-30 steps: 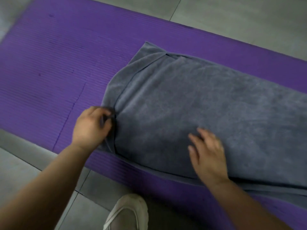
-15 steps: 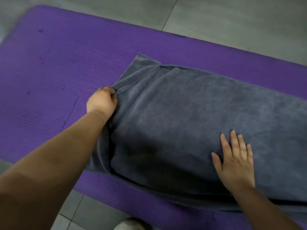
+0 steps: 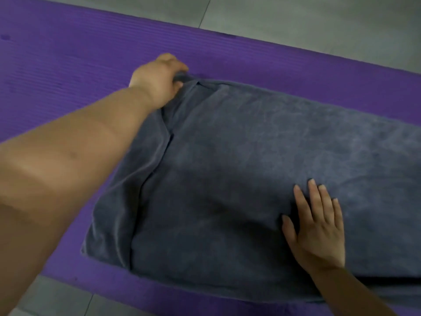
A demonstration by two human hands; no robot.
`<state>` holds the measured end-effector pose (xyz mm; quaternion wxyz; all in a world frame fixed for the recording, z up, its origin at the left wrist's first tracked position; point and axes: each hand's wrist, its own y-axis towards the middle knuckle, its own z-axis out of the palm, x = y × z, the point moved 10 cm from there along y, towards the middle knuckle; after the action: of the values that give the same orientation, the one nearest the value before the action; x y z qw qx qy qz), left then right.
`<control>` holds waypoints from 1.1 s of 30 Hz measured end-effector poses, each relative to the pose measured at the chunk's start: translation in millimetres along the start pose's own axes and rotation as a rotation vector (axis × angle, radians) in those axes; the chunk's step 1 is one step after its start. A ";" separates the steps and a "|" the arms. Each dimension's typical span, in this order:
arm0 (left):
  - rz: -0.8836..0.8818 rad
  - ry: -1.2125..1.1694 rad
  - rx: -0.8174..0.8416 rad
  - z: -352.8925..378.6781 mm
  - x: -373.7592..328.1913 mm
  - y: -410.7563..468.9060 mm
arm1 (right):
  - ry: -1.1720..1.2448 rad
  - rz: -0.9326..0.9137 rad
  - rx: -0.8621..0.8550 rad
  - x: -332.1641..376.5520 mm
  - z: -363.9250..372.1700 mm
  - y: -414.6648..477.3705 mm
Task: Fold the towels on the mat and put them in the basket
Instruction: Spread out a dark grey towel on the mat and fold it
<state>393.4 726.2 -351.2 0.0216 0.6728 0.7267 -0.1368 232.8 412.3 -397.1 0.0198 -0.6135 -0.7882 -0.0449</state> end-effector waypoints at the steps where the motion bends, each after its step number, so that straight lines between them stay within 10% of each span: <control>1: 0.020 0.057 0.090 8.7 -7.2 13.4 | 0.000 0.004 0.010 -0.2 -0.3 0.2; 5: 0.054 0.198 0.211 17.5 -22.9 45.1 | -0.001 0.040 0.098 -3.9 6.0 0.0; 11: -0.147 -0.333 0.050 4.1 -3.7 66.9 | -0.003 0.037 0.142 -3.4 8.8 1.3; 20: 0.157 -0.112 -0.230 43.5 -48.3 -81.8 | -0.010 0.037 0.184 -4.4 7.3 3.1; 33: 0.373 0.530 0.490 62.5 -145.0 -139.9 | -0.110 -0.164 0.609 -123.9 -69.9 -10.6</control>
<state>259.8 563.1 -356.3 -0.3033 0.7903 0.5184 -0.1215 251.4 283.5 -338.7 0.1559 -0.5152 -0.8122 0.2248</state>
